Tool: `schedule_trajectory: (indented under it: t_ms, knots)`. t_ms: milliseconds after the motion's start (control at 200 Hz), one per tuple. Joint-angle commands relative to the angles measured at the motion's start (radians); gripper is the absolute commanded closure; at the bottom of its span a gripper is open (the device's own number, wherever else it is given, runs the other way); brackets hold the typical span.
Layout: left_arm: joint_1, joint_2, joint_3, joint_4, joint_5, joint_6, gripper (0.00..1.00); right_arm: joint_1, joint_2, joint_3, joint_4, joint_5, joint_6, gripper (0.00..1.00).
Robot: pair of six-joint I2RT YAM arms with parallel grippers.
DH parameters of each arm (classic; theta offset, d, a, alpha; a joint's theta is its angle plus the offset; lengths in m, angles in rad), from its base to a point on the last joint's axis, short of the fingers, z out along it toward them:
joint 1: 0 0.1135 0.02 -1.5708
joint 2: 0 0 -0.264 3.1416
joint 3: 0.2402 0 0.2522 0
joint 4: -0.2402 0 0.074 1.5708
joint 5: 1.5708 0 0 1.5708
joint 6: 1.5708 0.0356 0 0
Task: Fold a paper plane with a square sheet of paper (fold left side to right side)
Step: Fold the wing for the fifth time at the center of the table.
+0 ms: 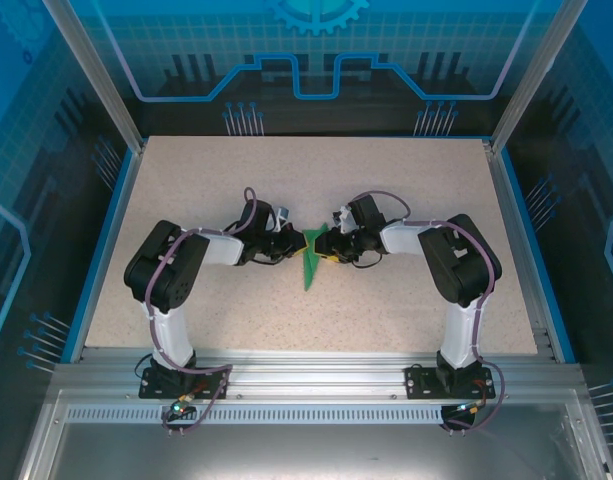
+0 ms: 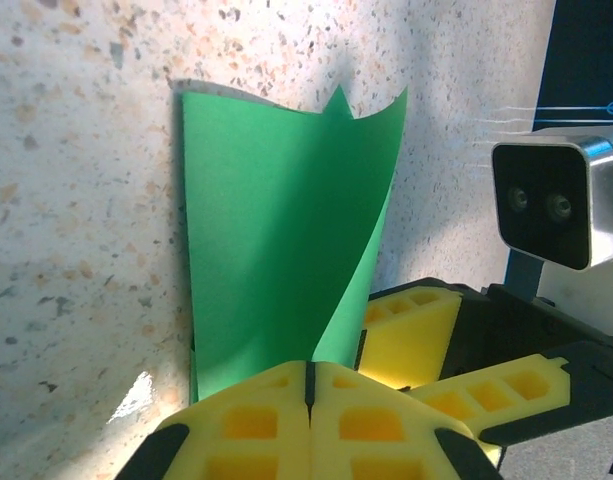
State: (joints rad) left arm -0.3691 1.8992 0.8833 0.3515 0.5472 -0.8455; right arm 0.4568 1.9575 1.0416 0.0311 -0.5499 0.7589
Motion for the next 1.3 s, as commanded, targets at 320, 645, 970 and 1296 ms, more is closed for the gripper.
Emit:
schedule_trajectory:
  t_ms: [320, 645, 970, 1296]
  knots:
    - [0.013, 0.04, 0.101, -0.126, 0.014, 0.139, 1.0, 0.026, 0.015, -0.004, -0.042, 0.036, -0.058, 0.56]
    - [0.028, 0.074, 0.14, -0.164, 0.036, 0.197, 1.0, 0.01, -0.039, -0.037, -0.027, 0.05, -0.062, 0.55]
    - [0.041, 0.055, 0.138, -0.161, 0.047, 0.201, 1.0, -0.056, -0.084, -0.061, -0.012, 0.012, -0.052, 0.56]
    - [0.055, 0.067, 0.144, -0.174, 0.052, 0.223, 1.0, -0.066, -0.101, -0.072, -0.028, 0.019, -0.061, 0.57]
